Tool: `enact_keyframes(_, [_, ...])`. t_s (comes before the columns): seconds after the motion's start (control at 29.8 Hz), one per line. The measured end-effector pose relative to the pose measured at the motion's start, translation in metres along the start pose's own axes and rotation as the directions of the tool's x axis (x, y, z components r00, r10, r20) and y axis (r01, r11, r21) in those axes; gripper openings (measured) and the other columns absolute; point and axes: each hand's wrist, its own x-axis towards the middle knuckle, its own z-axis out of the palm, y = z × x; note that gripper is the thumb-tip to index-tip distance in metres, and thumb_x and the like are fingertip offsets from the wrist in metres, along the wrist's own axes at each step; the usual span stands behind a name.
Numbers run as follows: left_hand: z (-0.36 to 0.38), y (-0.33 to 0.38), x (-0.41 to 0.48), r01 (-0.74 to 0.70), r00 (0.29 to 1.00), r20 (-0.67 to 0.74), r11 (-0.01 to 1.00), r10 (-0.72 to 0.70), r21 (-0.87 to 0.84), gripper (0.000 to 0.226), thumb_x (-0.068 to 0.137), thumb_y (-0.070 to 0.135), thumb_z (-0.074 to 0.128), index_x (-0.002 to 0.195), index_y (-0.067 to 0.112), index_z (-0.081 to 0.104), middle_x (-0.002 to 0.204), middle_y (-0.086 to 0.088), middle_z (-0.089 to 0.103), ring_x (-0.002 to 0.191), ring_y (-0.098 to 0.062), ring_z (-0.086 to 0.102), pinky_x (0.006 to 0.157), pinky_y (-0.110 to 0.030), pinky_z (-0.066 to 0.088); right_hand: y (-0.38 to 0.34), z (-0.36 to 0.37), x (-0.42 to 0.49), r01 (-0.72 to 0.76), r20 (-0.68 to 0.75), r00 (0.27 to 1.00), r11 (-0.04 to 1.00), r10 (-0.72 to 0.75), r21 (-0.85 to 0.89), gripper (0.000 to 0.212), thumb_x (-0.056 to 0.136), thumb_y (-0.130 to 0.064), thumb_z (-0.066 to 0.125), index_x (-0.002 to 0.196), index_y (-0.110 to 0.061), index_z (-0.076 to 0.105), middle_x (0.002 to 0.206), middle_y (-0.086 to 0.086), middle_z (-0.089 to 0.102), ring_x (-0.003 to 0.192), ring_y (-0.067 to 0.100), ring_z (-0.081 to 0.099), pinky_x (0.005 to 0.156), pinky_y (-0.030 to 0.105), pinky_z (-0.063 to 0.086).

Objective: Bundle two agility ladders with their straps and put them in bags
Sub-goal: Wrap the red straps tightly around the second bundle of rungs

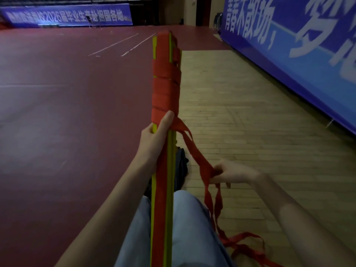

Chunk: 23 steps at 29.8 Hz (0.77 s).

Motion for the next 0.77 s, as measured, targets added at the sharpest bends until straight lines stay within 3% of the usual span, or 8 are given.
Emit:
enact_keyframes(0.24, [-0.01,0.048,0.014,-0.063,0.997,-0.055,0.997,0.061,-0.037,0.042,0.084,0.054,0.051,0.075,0.013,0.058,0.06,-0.002,0.058,0.045,-0.01,0.057,0.045,-0.02,0.049,0.049,-0.016,-0.002,-0.046,-0.395,0.897,0.929,0.2,0.367,0.029,0.092,-0.027,0.052,0.078,-0.004,0.063,0.052,0.0,0.06,0.044,0.006,0.057,0.044,0.018,0.046])
enact_keyframes(0.34, [-0.013,0.059,0.017,-0.1,0.994,-0.039,0.995,0.1,-0.008,0.042,0.084,0.054,0.05,0.072,0.015,0.056,0.057,0.002,0.057,0.046,-0.008,0.057,0.047,-0.019,0.049,0.065,-0.04,-0.005,-0.009,-0.701,0.653,0.928,0.287,0.372,0.04,0.092,-0.033,0.052,0.085,0.004,0.068,0.051,0.002,0.056,0.039,0.003,0.052,0.044,0.015,0.042])
enact_keyframes(0.4, [-0.011,0.061,0.018,-0.128,0.991,-0.031,0.992,0.128,0.019,0.04,0.085,0.053,0.051,0.072,0.015,0.055,0.061,0.0,0.056,0.046,-0.008,0.057,0.046,-0.02,0.05,0.067,-0.07,-0.008,0.083,-0.852,0.452,0.938,0.265,0.336,0.036,0.094,-0.03,0.049,0.098,0.001,0.066,0.072,0.013,0.061,0.066,0.015,0.061,0.063,0.026,0.048])
enact_keyframes(0.47, [-0.008,0.059,0.018,-0.144,0.989,-0.023,0.989,0.145,0.04,0.038,0.085,0.05,0.053,0.073,0.014,0.055,0.062,-0.003,0.055,0.043,-0.007,0.057,0.044,-0.019,0.049,0.067,-0.095,-0.008,0.008,-0.781,0.553,0.935,0.29,0.354,0.024,0.095,-0.018,0.048,0.113,-0.006,0.059,0.093,0.023,0.061,0.087,0.034,0.06,0.067,0.035,0.05])
enact_keyframes(0.54, [-0.005,0.054,0.017,-0.14,0.99,-0.008,0.989,0.141,0.047,0.037,0.085,0.049,0.053,0.074,0.013,0.055,0.063,-0.004,0.055,0.042,-0.007,0.057,0.043,-0.018,0.048,0.057,-0.092,-0.006,-0.249,-0.527,0.778,0.938,0.341,0.24,0.027,0.091,-0.003,0.048,0.117,-0.009,0.054,0.09,0.019,0.057,0.077,0.029,0.057,0.051,0.026,0.048])
enact_keyframes(0.57, [-0.004,0.052,0.016,-0.126,0.992,-0.008,0.991,0.127,0.04,0.037,0.085,0.048,0.054,0.074,0.012,0.055,0.063,-0.005,0.055,0.041,-0.007,0.056,0.042,-0.018,0.048,0.052,-0.084,-0.003,-0.289,-0.44,0.829,0.938,0.345,0.191,0.036,0.089,0.002,0.048,0.124,-0.009,0.052,0.096,0.015,0.055,0.079,0.024,0.055,0.048,0.024,0.046])
enact_keyframes(0.67, [0.003,0.039,0.013,-0.053,0.999,-0.005,0.999,0.053,0.007,0.04,0.083,0.05,0.055,0.076,0.011,0.056,0.062,-0.006,0.057,0.042,-0.01,0.057,0.042,-0.02,0.049,0.008,-0.053,-0.003,0.052,-0.475,0.874,0.954,0.1,0.296,0.046,0.089,0.004,0.05,0.129,-0.018,0.047,0.126,0.004,0.051,0.111,0.015,0.05,0.061,0.015,0.051])
enact_keyframes(0.77, [0.008,0.027,0.01,-0.006,1.0,0.006,1.0,0.006,0.001,0.04,0.082,0.052,0.055,0.078,0.012,0.057,0.065,-0.007,0.058,0.046,-0.013,0.059,0.045,-0.022,0.051,-0.056,-0.021,-0.012,0.461,-0.673,0.722,0.835,-0.157,0.3,0.018,0.09,-0.018,0.055,0.105,-0.023,0.062,0.106,-0.009,0.064,0.101,0.006,0.059,0.079,0.019,0.052])
